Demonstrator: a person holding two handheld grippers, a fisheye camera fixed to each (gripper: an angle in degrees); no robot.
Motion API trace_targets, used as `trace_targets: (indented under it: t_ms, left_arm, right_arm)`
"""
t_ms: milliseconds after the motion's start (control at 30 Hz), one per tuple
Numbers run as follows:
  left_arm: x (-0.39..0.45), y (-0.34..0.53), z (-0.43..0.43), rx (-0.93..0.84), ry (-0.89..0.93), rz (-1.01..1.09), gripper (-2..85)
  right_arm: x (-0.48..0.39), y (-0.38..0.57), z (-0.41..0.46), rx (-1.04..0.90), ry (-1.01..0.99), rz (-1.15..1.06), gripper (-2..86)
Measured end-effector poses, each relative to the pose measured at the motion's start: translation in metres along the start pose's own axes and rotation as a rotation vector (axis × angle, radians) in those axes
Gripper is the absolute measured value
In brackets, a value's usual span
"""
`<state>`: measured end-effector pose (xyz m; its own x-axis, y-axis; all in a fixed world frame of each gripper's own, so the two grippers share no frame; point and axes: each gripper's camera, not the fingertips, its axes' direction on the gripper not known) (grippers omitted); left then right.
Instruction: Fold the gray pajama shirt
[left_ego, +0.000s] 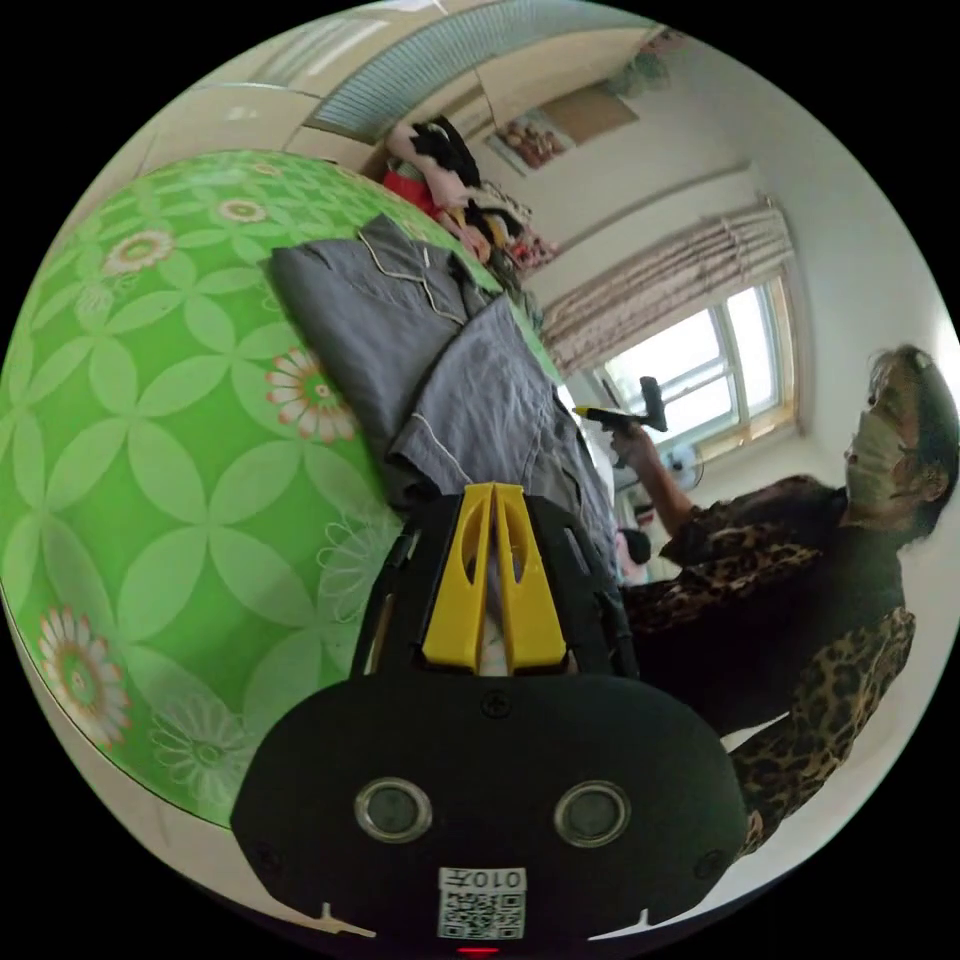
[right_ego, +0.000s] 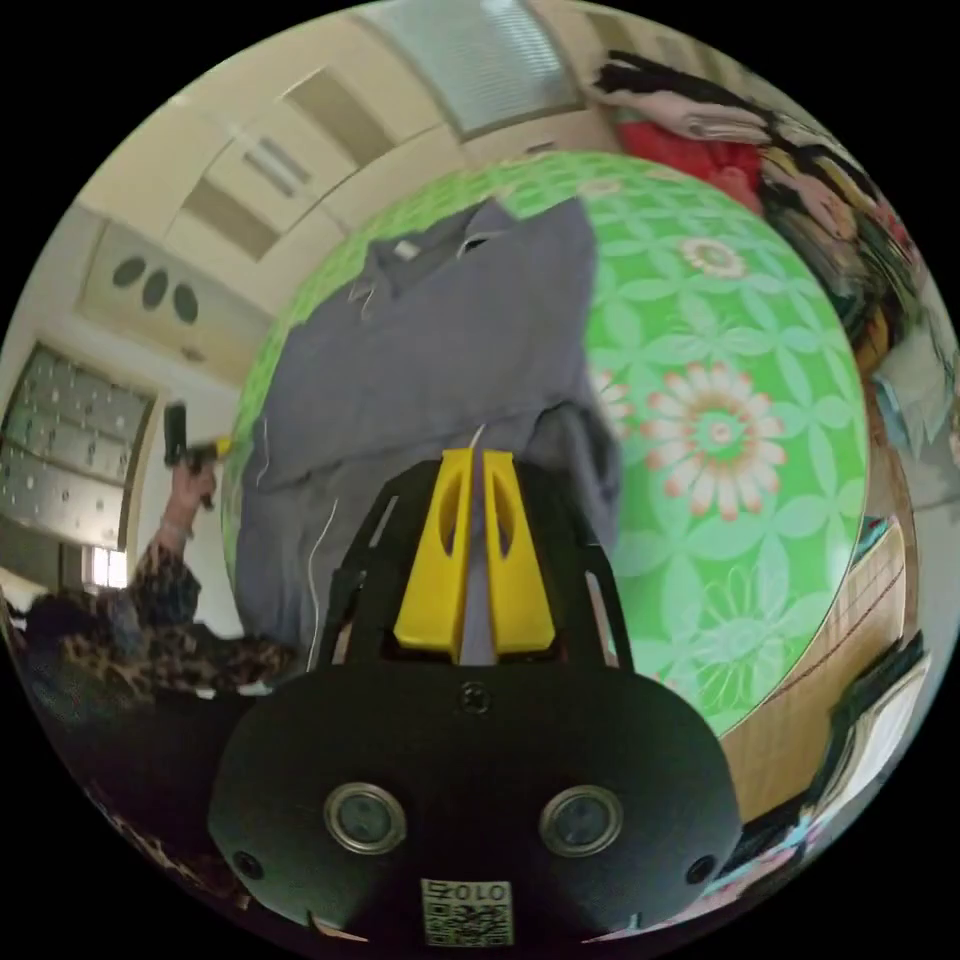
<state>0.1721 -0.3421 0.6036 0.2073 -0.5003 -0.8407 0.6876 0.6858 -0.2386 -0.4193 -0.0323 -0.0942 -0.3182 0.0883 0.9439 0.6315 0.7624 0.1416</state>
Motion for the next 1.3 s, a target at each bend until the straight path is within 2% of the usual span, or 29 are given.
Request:
trace_targets:
  t_ms: [167, 267, 367, 433, 533, 567, 667, 833, 900, 1033, 1167, 1200, 1300]
  left_arm:
    - [0.027, 0.004, 0.03, 0.076, 0.014, 0.052, -0.2]
    - [0.034, 0.0, 0.064, 0.041, -0.026, 0.076, -0.2]
    - [0.022, -0.003, 0.101, -0.072, -0.073, 0.037, -0.2]
    - [0.016, 0.003, 0.112, -0.144, -0.158, 0.012, -0.2]
    - [0.016, 0.025, 0.096, -0.113, -0.214, -0.018, -0.2]
    - [0.013, 0.037, 0.084, -0.093, -0.268, -0.053, -0.2]
    - [0.011, 0.067, 0.061, -0.002, -0.268, -0.118, -0.2]
    - [0.039, 0.106, 0.073, 0.07, -0.3, -0.131, -0.2]
    - [0.046, 0.147, 0.073, 0.129, -0.293, -0.177, -0.2]
    - [0.041, 0.228, 0.063, 0.258, -0.207, -0.268, -0.2]
    - [0.034, 0.319, 0.05, 0.556, -0.038, -0.267, -0.2]
    - [0.034, 0.34, 0.05, 0.659, 0.004, -0.24, -0.2]
    - [0.048, 0.368, 0.056, 0.766, -0.035, -0.152, -0.1]
  right_arm:
    - [0.054, -0.061, 0.0, 0.016, -0.114, 0.088, 14.7]
    - [0.061, -0.074, 0.003, 0.003, -0.054, 0.095, 11.9]
    - [0.066, -0.072, -0.001, -0.034, 0.047, 0.073, 5.7]
    - [0.079, -0.066, -0.011, -0.03, -0.01, 0.074, 4.7]
    - [0.108, -0.058, -0.024, -0.02, -0.125, 0.105, 4.2]
    - [0.113, -0.055, -0.026, -0.024, -0.117, 0.106, 4.1]
    - [0.122, -0.047, -0.035, -0.005, -0.121, 0.106, 4.1]
    - [0.137, -0.021, -0.063, 0.057, -0.167, 0.138, 4.5]
    - [0.148, 0.003, -0.084, 0.13, -0.243, 0.146, 4.7]
    - [0.186, 0.067, -0.108, 0.251, -0.628, 0.153, 6.2]
    - [0.211, 0.108, -0.118, 0.357, -0.897, 0.123, 7.2]
    - [0.212, 0.111, -0.121, 0.372, -0.916, 0.107, 7.2]
    - [0.207, 0.109, -0.142, 0.386, -0.93, -0.018, 6.9]
